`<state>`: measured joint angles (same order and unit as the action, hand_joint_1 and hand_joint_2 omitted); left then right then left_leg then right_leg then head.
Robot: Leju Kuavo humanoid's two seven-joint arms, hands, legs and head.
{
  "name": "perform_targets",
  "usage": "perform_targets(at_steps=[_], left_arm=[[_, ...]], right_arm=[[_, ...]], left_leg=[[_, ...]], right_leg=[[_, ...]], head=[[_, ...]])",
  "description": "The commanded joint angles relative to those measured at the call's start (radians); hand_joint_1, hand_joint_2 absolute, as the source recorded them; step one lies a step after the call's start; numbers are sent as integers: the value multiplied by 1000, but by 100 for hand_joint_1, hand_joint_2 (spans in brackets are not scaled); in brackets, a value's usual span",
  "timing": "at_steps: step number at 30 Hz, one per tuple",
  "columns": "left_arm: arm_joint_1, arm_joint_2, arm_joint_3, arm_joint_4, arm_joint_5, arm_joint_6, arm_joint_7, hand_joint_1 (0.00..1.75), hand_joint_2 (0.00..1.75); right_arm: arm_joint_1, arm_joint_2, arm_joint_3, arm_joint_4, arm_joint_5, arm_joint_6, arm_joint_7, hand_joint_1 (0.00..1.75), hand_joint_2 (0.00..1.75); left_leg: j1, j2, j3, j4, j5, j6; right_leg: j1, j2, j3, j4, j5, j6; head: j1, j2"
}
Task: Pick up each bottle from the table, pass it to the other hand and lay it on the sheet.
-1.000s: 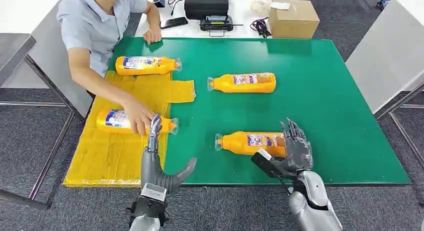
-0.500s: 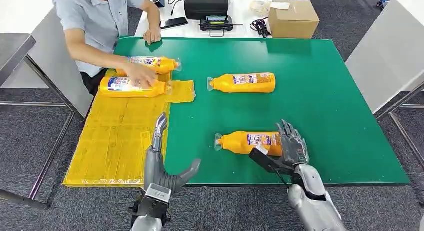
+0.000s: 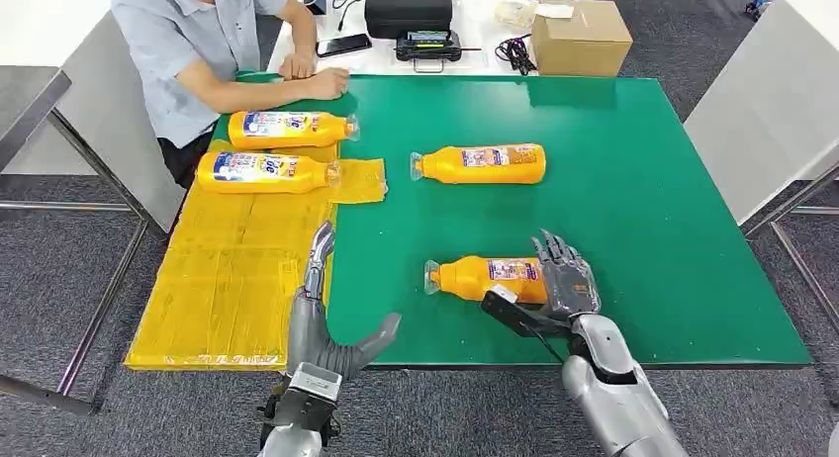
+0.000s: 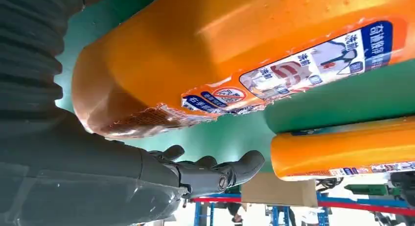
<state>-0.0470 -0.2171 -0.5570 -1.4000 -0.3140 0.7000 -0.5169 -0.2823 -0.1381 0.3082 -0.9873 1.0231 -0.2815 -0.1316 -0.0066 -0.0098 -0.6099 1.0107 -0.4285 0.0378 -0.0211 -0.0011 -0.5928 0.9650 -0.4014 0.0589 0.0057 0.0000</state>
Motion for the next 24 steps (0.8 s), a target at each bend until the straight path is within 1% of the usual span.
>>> perform_targets(at_steps=[1, 2, 3, 4, 5, 6, 7, 8, 9, 10, 11, 12, 15, 16, 17, 19, 22, 23, 24], left_arm=[[-35, 36, -27, 37, 5, -5, 5, 0, 175], [-35, 36, -27, 37, 5, -5, 5, 0, 175], [-35, 36, -27, 37, 5, -5, 5, 0, 175], [-40, 37, -33, 46, 1, -14, 15, 0, 175], [-48, 32, -39, 60, 1, -16, 19, 0, 175], [-54, 26, -41, 75, -2, -12, 23, 0, 175], [-56, 24, -41, 81, -4, -10, 23, 0, 175], [-59, 22, -41, 88, -7, -6, 23, 0, 175], [-59, 20, -40, 90, -8, -4, 24, 0, 175], [-60, 19, -40, 94, -10, -2, 25, 0, 175], [-60, 19, -38, 94, -12, -2, 25, 0, 175], [-60, 18, -39, 97, -16, -2, 26, 0, 175], [-63, 17, -40, 105, -18, -2, 26, 0, 175], [-65, 17, -41, 107, -18, -2, 25, 0, 175], [-66, 17, -42, 111, -18, -4, 25, 0, 175], [-67, 18, -44, 113, -18, -5, 25, 0, 175], [-69, 17, -44, 116, -20, -3, 23, 0, 175], [-69, 17, -44, 116, -20, -3, 23, 0, 175], [-69, 17, -44, 116, -20, -3, 23, 0, 175]], right_arm=[[-48, -3, 32, 64, -1, 7, 2, 0, 175], [-48, -3, 32, 64, -1, 7, 2, 0, 175], [-48, -3, 32, 64, -1, 7, 2, 0, 175], [-80, -22, 77, 101, 29, 102, 39, 0, 175], [-110, -32, 95, 103, 13, 144, 54, 0, 175], [-140, -39, 110, 130, -1, 181, 76, 0, 175], [-151, -43, 115, 144, -9, 198, 83, 0, 175], [-162, -48, 124, 162, -14, 213, 90, 0, 175], [-165, -49, 128, 169, -16, 218, 96, 0, 175], [-170, -52, 136, 182, -21, 231, 104, 30, 175], [-169, -54, 138, 185, -22, 232, 105, 148, 175], [-172, -57, 146, 198, -26, 245, 116, 175, 175], [-172, -84, 175, 218, -20, 259, 118, 175, 175], [-173, -90, 183, 223, -20, 261, 116, 175, 175], [-166, -93, 168, 228, -44, 264, 109, 175, 175], [-164, -101, 174, 227, -47, 267, 103, 175, 175], [-159, -110, 171, 219, -68, 272, 90, 175, 175], [-161, -112, 170, 218, -69, 273, 89, 175, 175], [-161, -112, 170, 218, -69, 273, 89, 175, 175]], left_leg=[[0, 2, 3, -1, -1, -2], [0, 1, 2, -1, 0, -1], [1, 2, 4, -1, -1, -2], [1, 1, 3, -1, -1, -2], [1, 2, 5, 0, -2, -2], [0, 3, 3, 0, -1, -2], [1, 5, 5, 0, -2, -2], [0, 3, 2, 0, -1, -1], [0, 4, 4, 0, -1, -2], [0, 2, 3, -1, -1, -1], [1, 4, 6, -1, -1, -2], [1, 2, 5, -1, 0, -2], [1, 0, 7, -1, -1, -2], [1, 0, 6, -1, 0, -1], [1, 0, 7, -1, 0, -1], [2, -2, 8, -1, -1, -2], [0, -2, 5, -1, 0, 0], [1, -2, 8, -1, 0, -1], [1, -2, 7, -1, 0, -1]], right_leg=[[1, 1, 2, 0, 0, -2], [1, 1, 2, -1, 0, -1], [1, 1, 4, 0, -1, -2], [1, 1, 2, 0, -1, -2], [1, 2, 4, 0, -1, -3], [0, 2, 2, 0, 0, -2], [1, 4, 3, 0, -1, -3], [0, 3, 1, 0, 0, -2], [0, 3, 3, 0, -1, -2], [0, 2, 3, -1, 0, -1], [1, 2, 5, -1, 0, -3], [1, 1, 4, -1, 0, -2], [1, 0, 7, -2, -1, -3], [1, -1, 6, -2, 0, -2], [1, -1, 7, -2, -1, -2], [2, -2, 8, -2, -1, -3], [1, -2, 5, -1, 0, -1], [1, -2, 8, -2, -1, -2], [1, -3, 8, -2, -1, -2]], head=[[0, 0], [0, 0], [0, 0], [0, 0], [0, 0], [0, 0], [0, 0], [0, 0], [0, 0], [0, 0], [0, 0], [0, 0], [0, 0], [0, 0], [0, 0], [0, 0], [0, 0], [0, 0], [0, 0]])
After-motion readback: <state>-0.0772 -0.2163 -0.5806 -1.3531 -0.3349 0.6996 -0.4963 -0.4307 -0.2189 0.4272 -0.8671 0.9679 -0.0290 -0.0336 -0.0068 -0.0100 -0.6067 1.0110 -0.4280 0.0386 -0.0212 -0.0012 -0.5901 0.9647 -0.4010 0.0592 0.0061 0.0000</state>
